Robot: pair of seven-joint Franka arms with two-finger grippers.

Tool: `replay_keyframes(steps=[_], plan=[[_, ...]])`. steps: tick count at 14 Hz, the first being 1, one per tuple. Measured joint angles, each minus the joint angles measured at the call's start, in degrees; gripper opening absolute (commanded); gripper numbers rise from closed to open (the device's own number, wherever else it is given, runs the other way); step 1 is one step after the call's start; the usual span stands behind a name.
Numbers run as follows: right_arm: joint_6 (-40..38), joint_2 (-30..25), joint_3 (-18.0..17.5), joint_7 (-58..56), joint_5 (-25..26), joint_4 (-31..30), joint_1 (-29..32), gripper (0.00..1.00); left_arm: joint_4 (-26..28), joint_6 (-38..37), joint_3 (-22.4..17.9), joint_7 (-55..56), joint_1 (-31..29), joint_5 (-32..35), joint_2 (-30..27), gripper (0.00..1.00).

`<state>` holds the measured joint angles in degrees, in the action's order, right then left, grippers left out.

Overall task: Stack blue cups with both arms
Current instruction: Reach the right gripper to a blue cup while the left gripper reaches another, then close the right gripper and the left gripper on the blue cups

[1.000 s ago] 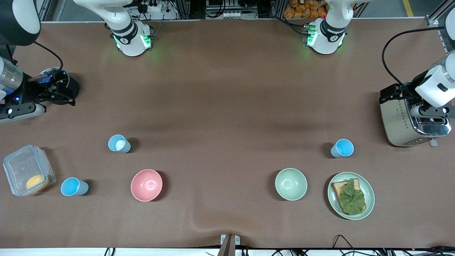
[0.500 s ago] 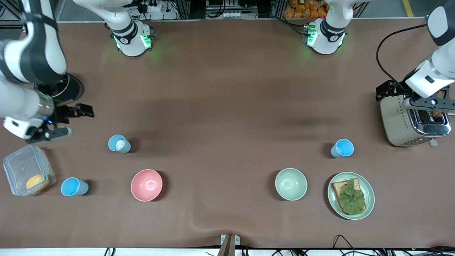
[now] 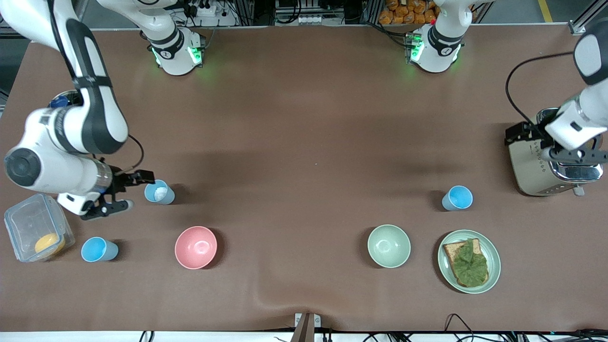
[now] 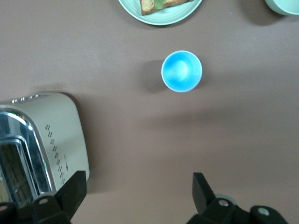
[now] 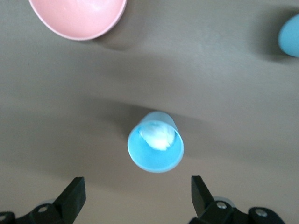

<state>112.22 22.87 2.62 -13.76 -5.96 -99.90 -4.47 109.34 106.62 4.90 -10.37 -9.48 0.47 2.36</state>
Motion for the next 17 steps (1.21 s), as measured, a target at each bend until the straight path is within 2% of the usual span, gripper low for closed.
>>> replay_keyframes(steps=[3, 5, 6, 8, 9, 12, 13, 17], plan=[[6.31, 1.54, 0.00, 0.01, -2.48, -4.74, -0.42, 1.00, -4.34, 0.14, -0.19, -1.95, -2.76, 0.00, 5.64, 1.00], [8.42, 2.25, -0.01, 0.03, -3.62, -7.25, -0.54, 1.00, -5.13, 0.12, -0.40, -2.20, -5.82, 0.00, 8.01, 1.00], [8.66, 2.75, 0.00, 0.03, -4.06, -7.83, -0.54, 0.91, -5.28, 0.12, -0.47, -2.82, -7.22, 0.00, 9.25, 1.00], [8.96, 3.95, 0.00, 0.08, -4.21, -7.97, -0.55, 0.55, -6.59, 0.15, -0.43, -3.24, -7.89, 0.00, 11.94, 1.00], [9.05, 4.31, 0.00, 0.08, -4.23, -7.97, -0.55, 0.41, -7.27, 0.16, -0.10, -3.24, -7.71, -0.03, 13.18, 1.00], [9.29, 5.57, 0.04, 0.11, -4.26, -7.94, -0.56, 0.06, -7.75, 3.92, 1.03, -2.82, -4.14, -0.09, 17.75, 1.00], [9.45, 6.10, 0.06, 0.12, -4.27, -7.87, -0.55, 0.00, -7.76, 5.74, 1.14, -2.37, -2.41, -0.10, 19.57, 1.00], [9.68, 7.12, 0.03, 0.13, -4.25, -6.97, -0.90, 0.00, -7.87, 11.73, 1.29, 1.48, 2.53, -0.10, 26.36, 1.00]])
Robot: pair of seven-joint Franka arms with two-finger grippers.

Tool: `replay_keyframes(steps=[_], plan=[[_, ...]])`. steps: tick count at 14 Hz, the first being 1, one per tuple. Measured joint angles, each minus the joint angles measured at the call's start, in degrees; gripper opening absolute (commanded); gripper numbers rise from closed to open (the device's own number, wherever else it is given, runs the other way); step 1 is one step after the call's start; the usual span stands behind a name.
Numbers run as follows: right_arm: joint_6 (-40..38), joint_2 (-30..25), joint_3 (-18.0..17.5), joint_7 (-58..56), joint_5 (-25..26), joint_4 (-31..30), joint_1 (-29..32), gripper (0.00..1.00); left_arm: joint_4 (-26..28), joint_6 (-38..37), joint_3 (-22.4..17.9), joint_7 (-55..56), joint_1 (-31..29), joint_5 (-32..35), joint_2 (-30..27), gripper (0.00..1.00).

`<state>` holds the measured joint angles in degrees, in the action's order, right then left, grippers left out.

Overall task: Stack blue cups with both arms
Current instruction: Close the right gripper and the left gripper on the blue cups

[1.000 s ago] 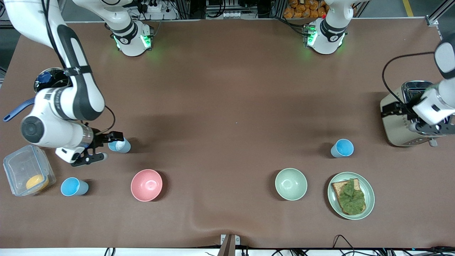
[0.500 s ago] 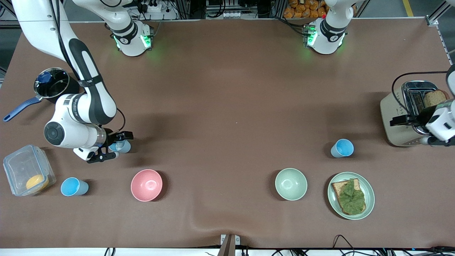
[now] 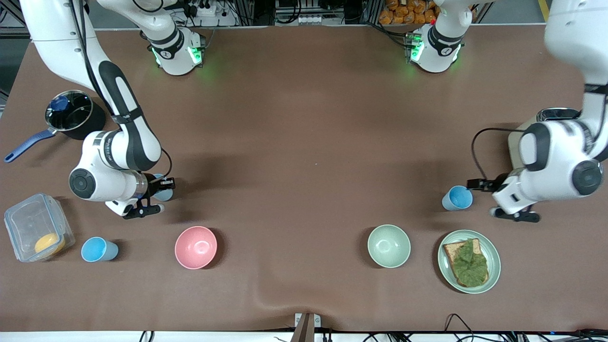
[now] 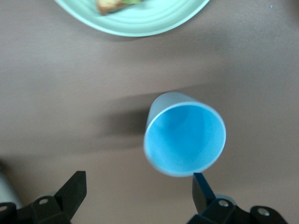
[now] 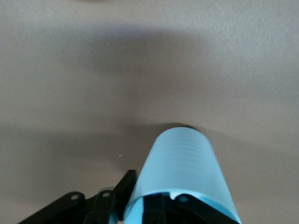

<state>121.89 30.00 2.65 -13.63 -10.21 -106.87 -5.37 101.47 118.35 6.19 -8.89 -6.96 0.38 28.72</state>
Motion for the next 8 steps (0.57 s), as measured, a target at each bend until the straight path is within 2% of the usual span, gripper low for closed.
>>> replay_keyframes(steps=[5, 8], plan=[[-0.23, 0.20, -0.02, 0.00, 0.00, 1.53, -0.28, 0.00, -0.51, 1.49, -0.20, 1.44, 0.47, 0.00, 1.58, 1.00], [-3.77, 0.21, -0.03, 0.00, 0.00, 3.87, -0.58, 0.00, -0.52, 2.04, -0.30, 1.45, 0.47, 0.00, 1.91, 1.00]])
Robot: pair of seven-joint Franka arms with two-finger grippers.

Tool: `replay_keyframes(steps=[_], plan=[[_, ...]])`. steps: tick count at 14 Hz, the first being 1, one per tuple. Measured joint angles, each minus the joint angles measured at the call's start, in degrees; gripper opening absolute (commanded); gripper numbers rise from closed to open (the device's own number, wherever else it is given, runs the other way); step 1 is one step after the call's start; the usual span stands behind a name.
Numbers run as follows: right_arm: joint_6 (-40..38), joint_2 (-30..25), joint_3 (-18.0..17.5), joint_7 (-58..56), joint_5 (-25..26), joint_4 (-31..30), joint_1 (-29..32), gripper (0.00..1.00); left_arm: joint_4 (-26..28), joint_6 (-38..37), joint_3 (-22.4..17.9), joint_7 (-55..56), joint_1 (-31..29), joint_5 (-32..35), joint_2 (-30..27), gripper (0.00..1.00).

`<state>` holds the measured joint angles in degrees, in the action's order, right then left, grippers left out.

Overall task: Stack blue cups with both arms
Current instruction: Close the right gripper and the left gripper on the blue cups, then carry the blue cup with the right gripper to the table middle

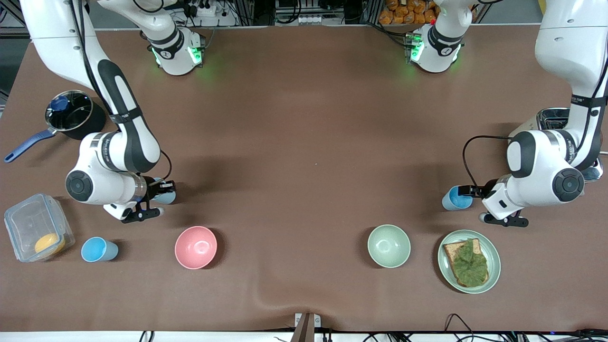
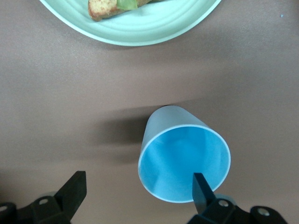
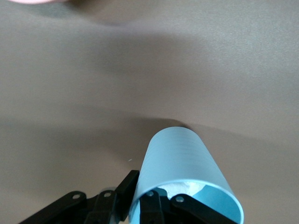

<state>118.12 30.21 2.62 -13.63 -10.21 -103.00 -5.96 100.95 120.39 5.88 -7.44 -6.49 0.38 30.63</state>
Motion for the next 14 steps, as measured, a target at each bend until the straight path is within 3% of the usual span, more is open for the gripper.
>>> replay_keyframes(steps=[2, 3, 4, 5, 6, 9, 14], plan=[[-3.55, 0.00, -0.02, 1.03, 0.00, 2.35, -0.47, 0.00, 0.00, 0.24, 0.00, 0.00, 0.00, 0.00, 0.80, 1.00], [-5.61, 0.00, -0.03, 2.51, 0.00, 3.67, -1.06, 0.00, -0.01, 0.41, 0.00, 0.00, 0.00, 0.00, 1.42, 0.85], [-7.84, 0.00, -0.05, 4.35, 0.04, 5.11, -1.90, 0.00, -0.01, 0.67, 0.00, 0.01, 0.00, 0.00, 2.03, 0.59], [-10.27, -0.01, -0.05, 6.29, 0.08, 6.70, -2.94, 0.00, -0.03, 0.90, -0.01, 0.03, -0.01, 0.00, 2.47, 0.25], [-12.60, -0.02, -0.06, 8.31, 0.10, 8.29, -4.00, 0.00, -0.05, 0.99, -0.03, 0.04, -0.05, 0.00, 2.72, 0.11], [-16.96, -0.04, -0.24, 15.66, 0.06, 11.94, -8.02, 0.00, -0.23, 1.01, -0.08, 0.06, -0.14, 0.00, 2.76, 0.02], [-15.80, -0.01, -0.59, 30.78, -2.64, 13.38, -18.29, 0.00, -0.50, 0.95, 0.03, 0.11, -0.13, 0.00, 2.68, 0.00]])
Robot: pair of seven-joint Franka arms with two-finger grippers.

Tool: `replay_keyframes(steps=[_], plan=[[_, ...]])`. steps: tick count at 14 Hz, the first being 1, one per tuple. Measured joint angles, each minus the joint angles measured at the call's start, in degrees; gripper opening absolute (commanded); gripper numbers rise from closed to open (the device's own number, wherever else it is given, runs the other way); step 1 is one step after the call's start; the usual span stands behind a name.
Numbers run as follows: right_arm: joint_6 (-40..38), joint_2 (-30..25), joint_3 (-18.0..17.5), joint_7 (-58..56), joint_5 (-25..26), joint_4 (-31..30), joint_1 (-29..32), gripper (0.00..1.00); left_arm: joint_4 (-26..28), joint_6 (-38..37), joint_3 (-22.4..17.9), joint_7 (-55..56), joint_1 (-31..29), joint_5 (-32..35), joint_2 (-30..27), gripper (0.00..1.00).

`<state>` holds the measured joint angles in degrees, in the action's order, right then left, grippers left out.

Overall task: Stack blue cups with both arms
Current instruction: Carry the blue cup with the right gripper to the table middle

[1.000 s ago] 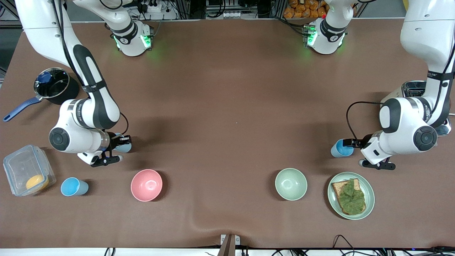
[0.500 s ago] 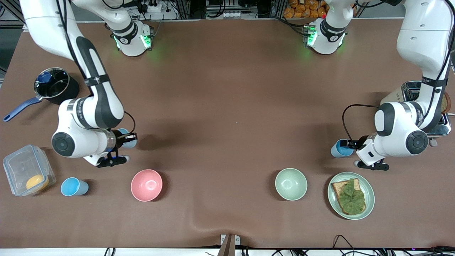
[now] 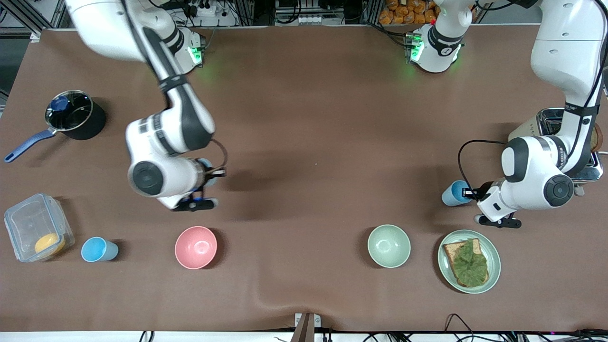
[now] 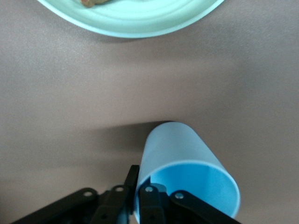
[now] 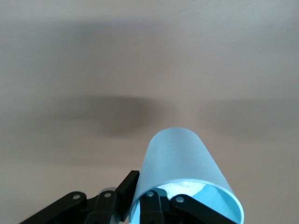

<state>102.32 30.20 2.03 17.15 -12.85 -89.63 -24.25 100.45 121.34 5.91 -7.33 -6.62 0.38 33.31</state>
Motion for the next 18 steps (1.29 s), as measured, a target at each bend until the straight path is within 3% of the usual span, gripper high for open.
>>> replay_keyframes(steps=[3, 8, 11, 16, 17, 18], plan=[[6.10, 0.63, -0.14, 11.06, -3.67, -0.05, -7.27, 0.00, -0.04, 0.00, -0.06, 0.03, -0.03, 0.00, 0.02, 0.00], [20.21, 6.20, -0.19, 26.20, -4.14, -0.08, -18.05, 0.00, -0.04, 0.01, -0.09, 0.03, -0.05, 0.00, 0.02, 0.00], [26.83, 9.52, -0.18, 29.39, -4.16, 0.02, -21.08, 0.00, -0.04, 0.01, -0.09, 0.03, -0.05, 0.00, 0.02, 0.00], [28.97, 10.94, -0.17, 30.00, -4.42, 0.58, -22.29, 0.02, -0.04, 0.00, -0.09, 0.58, -0.05, 0.00, 0.02, 0.00], [29.57, 11.13, -0.17, 30.02, -4.89, 0.59, -22.59, 0.47, -0.04, -0.01, -0.09, 0.80, -0.05, 0.00, 0.02, 0.00], [29.77, 11.17, -0.16, 30.07, -5.18, 0.63, -22.75, 0.99, -0.04, -0.01, -0.09, 0.85, -0.05, 0.00, 0.02, 0.00]])
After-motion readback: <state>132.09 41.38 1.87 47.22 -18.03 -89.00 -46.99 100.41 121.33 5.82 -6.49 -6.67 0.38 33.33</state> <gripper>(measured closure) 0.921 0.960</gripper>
